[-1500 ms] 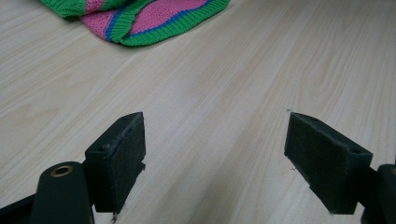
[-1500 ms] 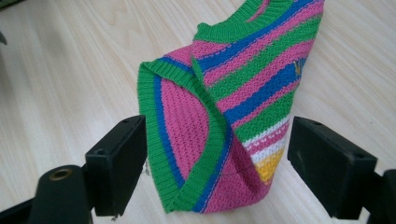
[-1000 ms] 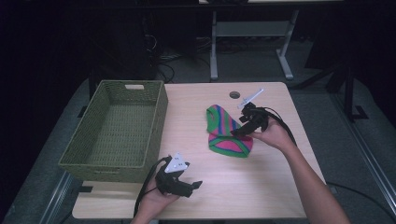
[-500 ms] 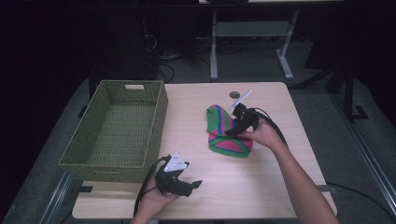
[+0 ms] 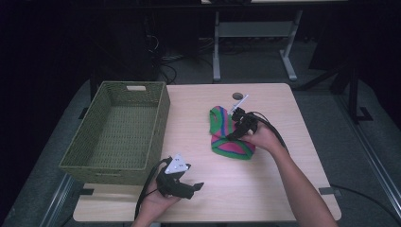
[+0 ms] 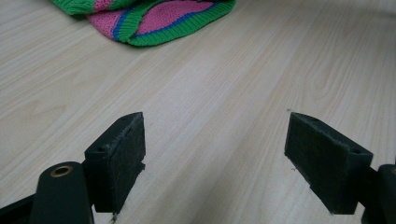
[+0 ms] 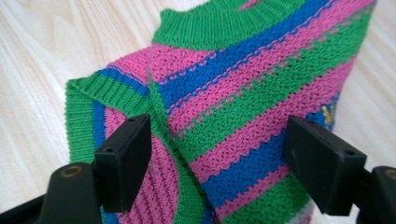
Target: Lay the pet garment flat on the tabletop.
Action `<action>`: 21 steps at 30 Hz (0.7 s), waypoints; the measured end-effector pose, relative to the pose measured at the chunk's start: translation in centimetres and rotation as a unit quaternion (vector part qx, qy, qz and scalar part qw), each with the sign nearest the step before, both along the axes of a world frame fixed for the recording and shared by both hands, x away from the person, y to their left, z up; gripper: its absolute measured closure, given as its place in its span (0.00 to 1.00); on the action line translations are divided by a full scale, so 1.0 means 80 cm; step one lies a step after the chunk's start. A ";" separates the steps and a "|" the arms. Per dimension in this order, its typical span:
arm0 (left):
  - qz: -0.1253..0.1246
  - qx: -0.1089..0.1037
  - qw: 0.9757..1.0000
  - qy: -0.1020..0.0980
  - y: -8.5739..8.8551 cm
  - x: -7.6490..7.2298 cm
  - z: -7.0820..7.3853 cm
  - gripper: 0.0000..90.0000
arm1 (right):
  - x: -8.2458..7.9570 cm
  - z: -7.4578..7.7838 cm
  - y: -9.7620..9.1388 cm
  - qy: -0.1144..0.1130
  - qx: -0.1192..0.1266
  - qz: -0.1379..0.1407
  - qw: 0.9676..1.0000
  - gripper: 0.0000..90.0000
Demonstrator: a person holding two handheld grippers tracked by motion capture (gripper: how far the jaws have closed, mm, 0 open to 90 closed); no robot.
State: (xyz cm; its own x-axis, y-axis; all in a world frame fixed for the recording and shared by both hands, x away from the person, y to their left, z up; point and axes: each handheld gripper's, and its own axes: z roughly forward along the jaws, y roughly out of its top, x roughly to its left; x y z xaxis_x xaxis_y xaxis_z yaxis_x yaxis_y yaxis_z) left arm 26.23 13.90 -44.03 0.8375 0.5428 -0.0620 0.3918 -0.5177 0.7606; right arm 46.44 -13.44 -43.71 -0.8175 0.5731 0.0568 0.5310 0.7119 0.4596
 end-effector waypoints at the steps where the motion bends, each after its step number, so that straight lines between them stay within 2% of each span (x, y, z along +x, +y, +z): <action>1: -0.001 0.002 1.000 -0.002 0.000 0.000 0.000 0.22 | 0.001 -0.004 0.002 0.002 -0.005 0.001 1.000 0.27; 5: 0.000 0.000 1.000 -0.002 0.000 0.000 0.000 0.22 | 0.001 -0.011 0.007 0.005 -0.018 0.002 1.000 0.28; 10: -0.001 0.001 1.000 0.000 -0.001 0.000 0.000 0.22 | 0.001 -0.013 0.008 0.001 -0.020 0.000 1.000 0.31; 11: -0.001 0.002 1.000 -0.001 -0.001 0.000 0.000 0.22 | -0.001 -0.014 0.010 -0.012 -0.034 0.006 0.999 0.32; 12: -0.001 0.002 1.000 -0.001 -0.001 0.000 0.000 0.22 | -0.001 -0.014 0.010 -0.012 -0.034 0.006 0.999 0.32; 13: -0.001 0.002 1.000 -0.001 -0.001 0.000 0.000 0.22 | -0.006 -0.016 0.013 -0.025 -0.045 0.012 0.999 0.33; 20: 0.001 0.000 1.000 -0.001 -0.002 -0.001 0.000 0.23 | -0.007 -0.016 0.013 -0.029 -0.044 0.003 0.999 0.40; 21: -0.003 0.006 1.000 -0.004 -0.003 -0.001 0.001 0.23 | -0.007 -0.015 0.013 -0.030 -0.046 0.005 0.999 0.43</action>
